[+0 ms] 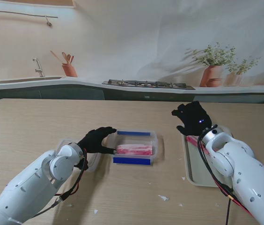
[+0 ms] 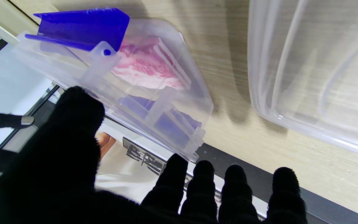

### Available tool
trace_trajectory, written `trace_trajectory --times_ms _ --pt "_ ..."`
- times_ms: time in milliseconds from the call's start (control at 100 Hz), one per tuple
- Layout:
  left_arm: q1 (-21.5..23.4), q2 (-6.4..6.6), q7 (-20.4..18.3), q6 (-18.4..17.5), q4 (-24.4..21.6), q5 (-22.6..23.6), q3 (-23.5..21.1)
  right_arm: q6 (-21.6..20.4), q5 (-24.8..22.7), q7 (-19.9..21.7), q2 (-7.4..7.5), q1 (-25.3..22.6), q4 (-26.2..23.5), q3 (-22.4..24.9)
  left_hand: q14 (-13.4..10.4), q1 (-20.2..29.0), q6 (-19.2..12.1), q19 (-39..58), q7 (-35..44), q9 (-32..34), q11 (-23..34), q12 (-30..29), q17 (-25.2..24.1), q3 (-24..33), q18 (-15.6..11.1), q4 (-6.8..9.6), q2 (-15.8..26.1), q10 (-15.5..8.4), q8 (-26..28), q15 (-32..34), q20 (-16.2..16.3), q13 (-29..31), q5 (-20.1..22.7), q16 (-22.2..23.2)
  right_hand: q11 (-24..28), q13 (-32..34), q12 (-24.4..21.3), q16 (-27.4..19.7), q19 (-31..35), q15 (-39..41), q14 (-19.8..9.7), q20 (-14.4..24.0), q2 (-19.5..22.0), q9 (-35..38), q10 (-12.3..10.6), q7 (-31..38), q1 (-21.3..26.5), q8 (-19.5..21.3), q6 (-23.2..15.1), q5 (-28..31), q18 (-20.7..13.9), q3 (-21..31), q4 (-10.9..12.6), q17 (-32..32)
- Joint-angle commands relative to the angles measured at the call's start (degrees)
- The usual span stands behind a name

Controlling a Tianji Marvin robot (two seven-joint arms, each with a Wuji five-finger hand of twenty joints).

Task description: Separate the bacon slices onto the tray

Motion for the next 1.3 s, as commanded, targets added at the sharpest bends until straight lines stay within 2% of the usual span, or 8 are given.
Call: trace_trajectory --times_ms 0,170,460,760,940,980,1110,1290 --pt "0.6 0.2 -1.2 0.1 0.2 0.3 0.2 -1.8 1.1 2.9 -1.18 1.2 -3.2 -1.0 -1.5 2.0 0.9 -1.2 0.4 -0.3 -0.3 -0.4 -0.9 1.3 0.0 0.71 -3.1 -2.5 0.7 -1.0 0.4 -2.4 -0.1 0.1 0.7 1.4 0.4 0.7 0.7 0.7 1.2 0.9 2.1 1.1 1.3 0.8 0.9 1.2 1.7 1.0 -0.5 0.5 2.3 0.6" --pt "0.6 0.22 -1.3 -0.1 0.1 0.3 0.2 -4.3 6.1 9.7 -1.66 3.5 -6.1 -3.8 -1.6 1.9 0.8 -1.2 0.4 -0.3 -0.3 -0.3 -0.9 1.4 -0.1 0.67 -3.3 -2.6 0.7 -1.0 0.3 -2.4 -0.1 0.1 0.8 3.6 0.6 0.9 1.1 1.1 1.2 0.6 2.2 3.1 1.4 1.3 1.3 1.5 1.9 2.4 -0.3 0.5 2.2 2.0" --pt "0.8 0.27 -1.3 -0.1 -0.1 0.4 0.0 -3.1 14.8 15.0 -2.73 8.7 -6.7 -12.0 -1.6 1.9 0.8 -1.3 0.3 -0.4 -0.4 -0.3 -0.9 1.5 0.0 0.63 -3.4 -2.5 0.7 -1.1 0.3 -2.4 -0.2 0.1 2.7 5.7 1.7 1.6 2.2 2.3 1.0 -0.1 1.6 4.6 2.0 2.0 2.3 2.4 2.8 3.7 -0.9 1.5 2.2 4.2" --pt "1.3 0.38 -1.2 -0.1 -0.5 0.9 -0.5 2.1 21.7 19.4 -3.43 11.8 -6.0 -18.5 -1.6 2.0 0.9 -1.4 0.3 -0.4 -0.4 -0.2 -0.9 1.7 0.0 0.59 -4.0 -2.5 0.6 -1.1 0.2 -2.4 -0.1 0.1 3.9 8.1 2.4 2.1 3.8 3.4 1.6 -0.7 2.2 6.3 2.8 2.8 4.0 3.0 3.3 5.4 -0.4 2.6 2.2 6.2" --pt "1.3 0.46 -1.4 -0.2 -0.5 1.1 -0.6 6.5 27.4 21.3 -4.06 13.7 -3.9 -22.2 -1.6 2.2 0.9 -1.5 0.2 -0.5 -0.6 -0.3 -0.9 2.0 0.0 0.64 -4.4 -2.6 0.6 -1.2 0.2 -2.5 -0.3 0.1 4.7 12.7 2.6 2.7 6.1 5.0 2.7 -0.7 2.8 10.2 4.0 3.9 6.4 3.4 3.7 8.9 1.0 3.7 2.2 10.2" --pt "1.3 0.48 -1.4 -0.2 -0.6 1.1 -0.6 7.5 29.0 21.9 -4.21 14.4 -3.2 -23.1 -1.5 2.2 0.9 -1.5 0.3 -0.5 -0.6 -0.2 -0.9 2.1 0.0 0.64 -4.5 -2.5 0.6 -1.2 0.2 -2.5 -0.3 0.1 4.6 13.1 2.7 2.7 6.5 5.0 2.9 -0.9 2.7 10.7 4.2 4.0 6.9 3.0 3.7 9.3 1.2 3.5 1.4 10.6" --pt "1.4 0.51 -1.5 -0.4 -0.6 1.1 -0.7 11.5 33.2 24.5 -4.57 16.7 -1.1 -26.5 -1.6 2.1 0.8 -1.6 0.3 -0.5 -0.7 -0.1 -0.9 2.2 -0.1 0.61 -4.6 -2.6 0.6 -1.3 0.2 -2.5 -0.4 0.1 4.5 13.0 2.8 2.8 6.6 5.0 3.2 -1.3 2.8 10.8 4.6 4.4 8.0 2.2 3.9 9.5 1.3 3.2 0.3 10.2" --pt "1.5 0.56 -1.7 -0.3 -0.7 1.1 -0.7 15.1 37.6 26.5 -5.1 19.3 1.9 -30.3 -1.6 2.0 0.9 -1.7 0.3 -0.6 -0.8 0.0 -0.9 2.3 -0.1 0.54 -4.7 -2.6 0.6 -1.3 0.2 -2.5 -0.4 0.1 3.8 12.0 2.6 2.5 6.0 4.2 3.4 -1.8 3.8 10.0 4.9 4.1 8.0 1.3 4.4 9.0 1.3 2.8 0.5 9.5"
